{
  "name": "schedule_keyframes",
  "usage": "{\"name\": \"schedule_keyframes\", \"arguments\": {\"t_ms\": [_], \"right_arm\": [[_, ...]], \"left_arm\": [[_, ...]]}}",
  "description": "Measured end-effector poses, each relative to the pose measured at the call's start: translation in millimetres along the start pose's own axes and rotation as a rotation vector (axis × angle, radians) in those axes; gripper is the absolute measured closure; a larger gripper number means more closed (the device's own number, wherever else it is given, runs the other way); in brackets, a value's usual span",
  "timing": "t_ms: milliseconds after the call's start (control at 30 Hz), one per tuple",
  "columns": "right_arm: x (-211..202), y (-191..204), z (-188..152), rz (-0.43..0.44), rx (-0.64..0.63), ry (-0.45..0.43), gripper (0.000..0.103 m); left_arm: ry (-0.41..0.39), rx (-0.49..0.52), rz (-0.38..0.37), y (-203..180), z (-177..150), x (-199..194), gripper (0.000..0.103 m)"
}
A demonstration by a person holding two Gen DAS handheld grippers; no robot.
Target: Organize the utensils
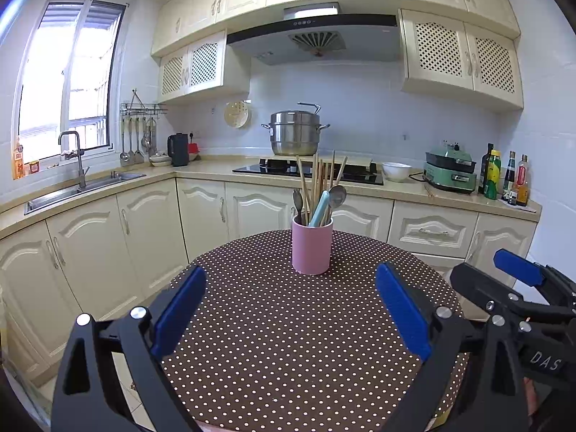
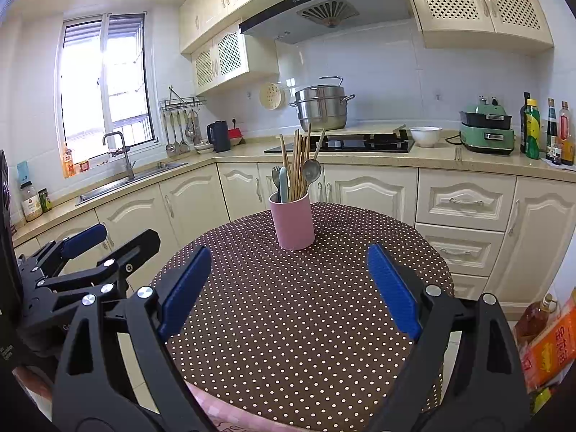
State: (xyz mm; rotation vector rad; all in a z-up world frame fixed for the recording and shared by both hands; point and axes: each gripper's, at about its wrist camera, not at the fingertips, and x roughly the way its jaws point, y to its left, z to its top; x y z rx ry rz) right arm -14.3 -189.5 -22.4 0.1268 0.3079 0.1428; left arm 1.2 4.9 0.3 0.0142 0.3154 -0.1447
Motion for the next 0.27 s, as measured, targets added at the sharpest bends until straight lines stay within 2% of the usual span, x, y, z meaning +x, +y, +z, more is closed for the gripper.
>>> {"name": "schedule_keyframes", "arguments": {"t_ms": [267], "right_arm": [[0.6,-1.9,-0.5,-0.001,0.009,0.005,0.016]], "left_arm": [[0.017,-0.005,-0.004,-0.3,1.3,3.9,0.009]]}}
